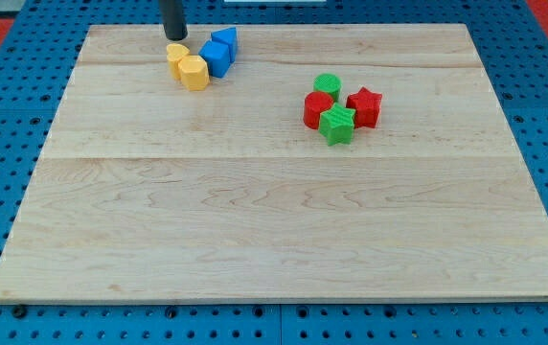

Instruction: Move the blue triangle towards the top right

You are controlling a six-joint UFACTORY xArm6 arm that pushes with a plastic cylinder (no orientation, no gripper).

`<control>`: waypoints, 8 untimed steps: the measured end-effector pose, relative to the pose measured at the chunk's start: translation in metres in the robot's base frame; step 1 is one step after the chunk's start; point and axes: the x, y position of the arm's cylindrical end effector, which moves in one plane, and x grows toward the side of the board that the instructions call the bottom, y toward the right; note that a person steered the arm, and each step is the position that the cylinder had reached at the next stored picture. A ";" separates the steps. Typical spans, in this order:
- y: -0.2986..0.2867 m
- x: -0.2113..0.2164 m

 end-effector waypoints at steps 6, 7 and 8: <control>0.090 0.009; 0.123 0.010; 0.160 0.010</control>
